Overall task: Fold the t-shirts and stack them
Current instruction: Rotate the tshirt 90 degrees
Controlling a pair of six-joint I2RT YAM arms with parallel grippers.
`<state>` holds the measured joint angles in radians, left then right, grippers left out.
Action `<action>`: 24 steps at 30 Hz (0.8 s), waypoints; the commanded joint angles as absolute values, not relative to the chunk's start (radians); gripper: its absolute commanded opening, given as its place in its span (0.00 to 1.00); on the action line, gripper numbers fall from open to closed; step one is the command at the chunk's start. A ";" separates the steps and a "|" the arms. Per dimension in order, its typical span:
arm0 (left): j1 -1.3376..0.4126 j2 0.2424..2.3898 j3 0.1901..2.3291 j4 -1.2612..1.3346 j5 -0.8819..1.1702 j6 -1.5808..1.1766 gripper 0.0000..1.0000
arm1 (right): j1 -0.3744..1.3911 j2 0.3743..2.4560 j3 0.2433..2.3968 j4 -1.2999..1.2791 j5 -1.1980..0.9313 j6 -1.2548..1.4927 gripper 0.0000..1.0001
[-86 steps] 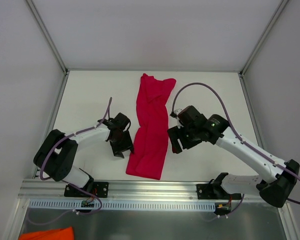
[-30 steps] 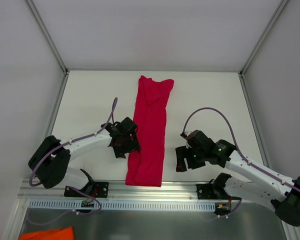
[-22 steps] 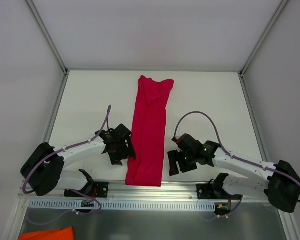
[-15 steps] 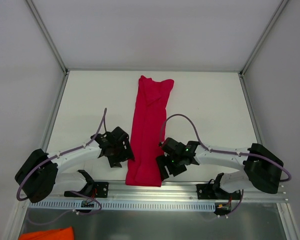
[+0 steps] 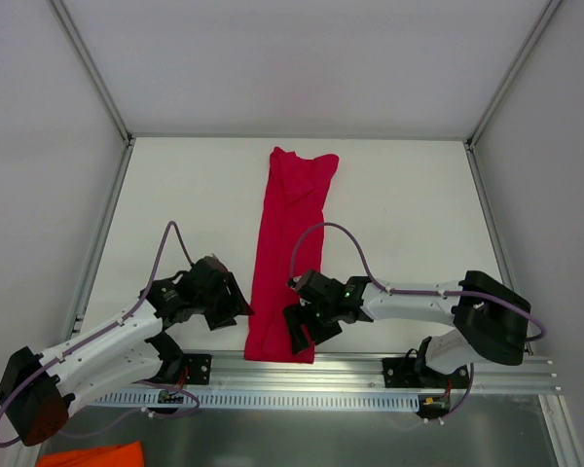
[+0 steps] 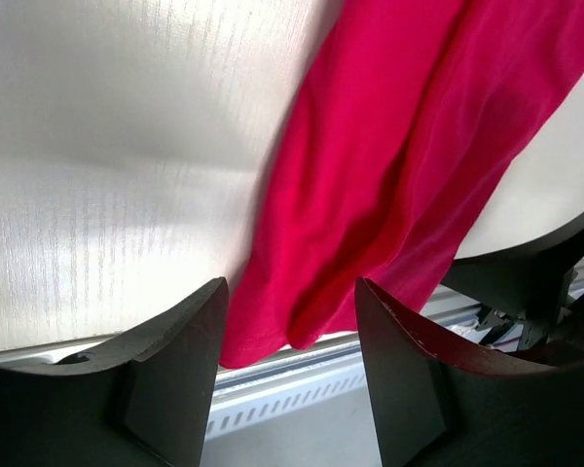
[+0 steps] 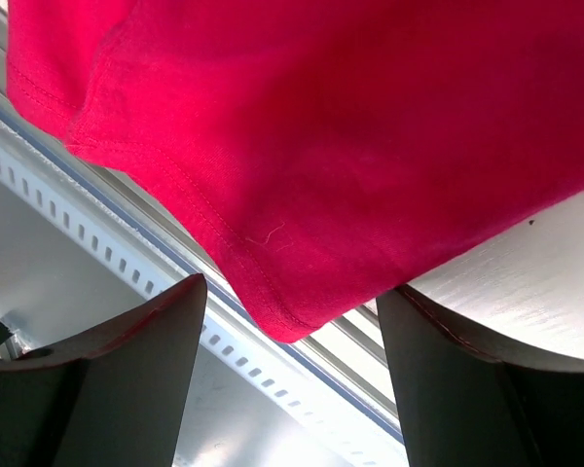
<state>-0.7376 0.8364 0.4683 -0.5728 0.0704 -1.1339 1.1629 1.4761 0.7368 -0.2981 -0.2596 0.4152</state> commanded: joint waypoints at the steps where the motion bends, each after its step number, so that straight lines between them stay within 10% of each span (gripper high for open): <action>1: -0.729 0.836 0.445 -0.578 0.096 -1.137 0.55 | 1.170 1.457 0.723 -0.330 -0.192 0.416 0.75; 24: -0.730 0.735 0.265 -0.442 0.242 -1.126 0.50 | 1.169 1.342 0.641 -0.307 -0.173 0.494 0.74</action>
